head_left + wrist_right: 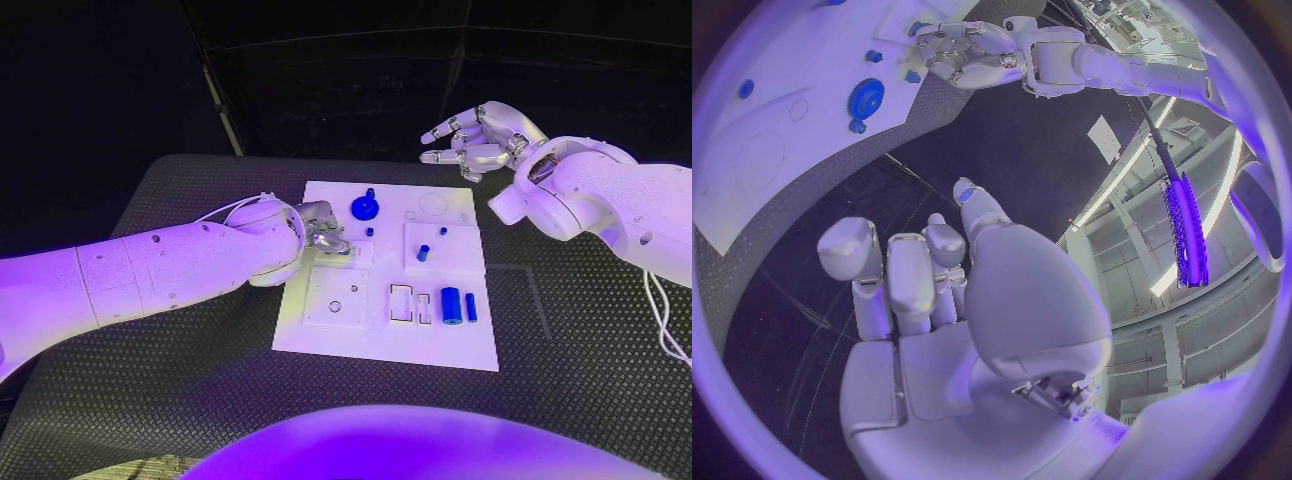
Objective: Assemble the parts on the task board
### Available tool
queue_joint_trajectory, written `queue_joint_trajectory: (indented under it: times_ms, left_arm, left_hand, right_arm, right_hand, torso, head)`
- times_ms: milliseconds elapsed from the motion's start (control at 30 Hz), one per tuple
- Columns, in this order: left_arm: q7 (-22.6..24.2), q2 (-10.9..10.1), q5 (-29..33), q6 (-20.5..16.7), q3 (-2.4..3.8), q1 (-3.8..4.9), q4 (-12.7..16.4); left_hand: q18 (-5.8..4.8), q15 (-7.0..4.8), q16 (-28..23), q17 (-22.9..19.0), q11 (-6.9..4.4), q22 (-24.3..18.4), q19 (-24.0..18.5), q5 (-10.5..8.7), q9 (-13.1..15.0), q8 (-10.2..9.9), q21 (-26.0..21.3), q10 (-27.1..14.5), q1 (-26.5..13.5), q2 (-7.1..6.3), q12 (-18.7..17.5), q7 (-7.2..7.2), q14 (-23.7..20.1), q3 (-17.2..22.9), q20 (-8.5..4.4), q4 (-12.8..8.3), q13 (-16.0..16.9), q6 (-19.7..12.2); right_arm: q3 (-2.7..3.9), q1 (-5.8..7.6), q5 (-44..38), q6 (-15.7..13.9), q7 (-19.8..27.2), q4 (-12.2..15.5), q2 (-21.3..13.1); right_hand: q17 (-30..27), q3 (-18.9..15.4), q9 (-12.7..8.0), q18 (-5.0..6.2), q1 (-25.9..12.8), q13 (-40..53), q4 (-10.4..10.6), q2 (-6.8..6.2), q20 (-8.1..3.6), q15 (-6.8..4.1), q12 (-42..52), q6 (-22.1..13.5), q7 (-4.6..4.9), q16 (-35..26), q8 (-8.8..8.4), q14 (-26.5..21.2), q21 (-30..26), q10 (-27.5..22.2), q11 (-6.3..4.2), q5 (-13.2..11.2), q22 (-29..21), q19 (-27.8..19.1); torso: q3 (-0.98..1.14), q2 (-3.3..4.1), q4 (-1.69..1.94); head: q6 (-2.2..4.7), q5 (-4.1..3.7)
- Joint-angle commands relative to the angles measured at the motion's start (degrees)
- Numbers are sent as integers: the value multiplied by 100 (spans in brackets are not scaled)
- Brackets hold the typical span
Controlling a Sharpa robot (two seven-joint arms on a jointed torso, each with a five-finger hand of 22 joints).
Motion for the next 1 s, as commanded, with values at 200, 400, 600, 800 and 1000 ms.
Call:
queue_joint_trajectory:
  times_ms: [200,400,600,800,1000]
  left_arm:
    - [-171,33,-21,181,-18,-17,-46]
    - [-164,76,-21,216,-17,-5,-69]
    - [-166,148,-11,410,-15,33,-151]
    - [-196,250,95,738,-15,74,-293]
    - [-226,316,181,856,-15,90,-389]
  left_hand:
    - [-64,-53,18,1509,-2,978,311,23,8,47,36,41,8,-4,34,-55,606,901,-45,-856,7,11]
    - [-64,-54,18,1509,-3,977,310,23,10,49,34,37,4,-2,28,-57,606,900,-46,-853,-2,12]
    - [-66,-54,18,1509,-5,987,315,22,14,54,42,48,-1,-2,40,-59,606,893,-47,-849,11,12]
    - [-70,-59,18,1509,-16,1001,322,11,29,74,51,78,-30,16,61,-77,606,831,-50,-822,24,20]
    - [-73,-65,18,1509,-25,1013,329,7,36,85,59,104,-47,55,83,-90,606,765,-55,-796,41,32]
  right_arm:
    - [5,10,-16,34,49,5,11]
    - [5,10,-16,35,48,3,16]
    - [5,10,-16,40,45,-4,26]
    - [5,10,-16,53,38,-10,35]
    - [5,11,-16,64,32,-14,40]
  right_hand:
    - [-2,28,-9,88,-10,-8,-22,57,-11,-27,-13,-51,-7,-40,29,52,-24,-30,-16,45,-3,19]
    - [-5,33,-9,89,-10,-12,-24,57,-12,-28,-15,-52,-7,-44,31,52,-27,-32,-16,58,-7,18]
    - [-5,33,-9,89,-10,-12,-24,57,-12,-28,-15,-52,-7,-44,31,52,-27,-32,-16,58,-7,18]
    - [-8,36,-9,89,-10,-14,-26,58,-12,-28,-15,-53,-7,-48,33,52,-29,-33,-16,68,-8,18]
    - [-9,37,-9,89,-10,-14,-26,58,-12,-28,-15,-53,-7,-49,33,51,-30,-33,-16,72,-9,18]
  torso:
    - [-1,1,-7]
    - [1,4,-4]
    - [3,-1,-4]
    - [8,-1,-8]
    - [6,0,1]
  head:
    - [1,-8]
    - [1,-17]
    - [1,-23]
    - [1,-35]
    - [1,-41]
